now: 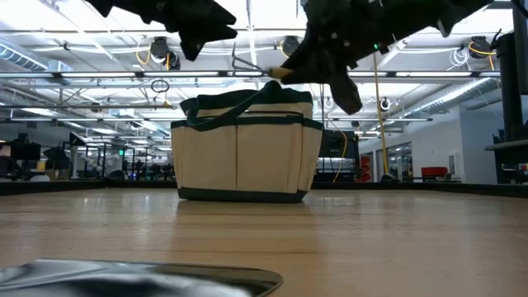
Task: Pick & Place Garden tools in Gardening bag
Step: Put the brown hand rake into the brown gardening bag
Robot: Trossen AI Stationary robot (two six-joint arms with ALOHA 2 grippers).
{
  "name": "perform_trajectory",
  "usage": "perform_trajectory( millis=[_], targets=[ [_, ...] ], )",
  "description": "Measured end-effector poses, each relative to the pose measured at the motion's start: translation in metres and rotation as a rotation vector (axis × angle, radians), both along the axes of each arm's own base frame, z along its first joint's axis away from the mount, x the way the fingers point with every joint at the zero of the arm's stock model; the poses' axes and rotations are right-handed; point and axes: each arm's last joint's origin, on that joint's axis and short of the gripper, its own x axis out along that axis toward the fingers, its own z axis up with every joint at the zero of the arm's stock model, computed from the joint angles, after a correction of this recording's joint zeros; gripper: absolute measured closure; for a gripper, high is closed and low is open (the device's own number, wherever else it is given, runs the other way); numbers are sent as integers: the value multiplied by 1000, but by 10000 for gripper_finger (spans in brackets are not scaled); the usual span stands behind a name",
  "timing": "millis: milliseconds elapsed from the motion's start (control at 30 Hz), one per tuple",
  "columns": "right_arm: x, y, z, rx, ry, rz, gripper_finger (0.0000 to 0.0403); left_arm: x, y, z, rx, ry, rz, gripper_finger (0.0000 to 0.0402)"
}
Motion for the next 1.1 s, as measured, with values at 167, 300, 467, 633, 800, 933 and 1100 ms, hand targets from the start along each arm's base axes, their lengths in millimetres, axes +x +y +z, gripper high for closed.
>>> perform_trajectory(
  millis=[167,300,467,633,800,933,1100],
  targets=[
    [4,0,9,11,-34,-1,339,-1,14,3,34,-28,-24,275],
    [6,0,12,11,-37,1,339,4,20,12,59,-21,-36,275],
    [7,-1,14,12,-39,-5,339,19,23,23,94,51,-53,275],
    [6,-8,11,-13,-1,-75,339,40,26,22,76,181,-62,275],
    [4,-11,4,-33,68,-106,339,58,28,15,86,262,-78,275],
    [3,-10,4,-22,65,-108,339,69,31,5,114,290,-95,275],
    [4,-10,5,-24,60,-104,339,70,33,3,163,309,-31,275]
  ],
)
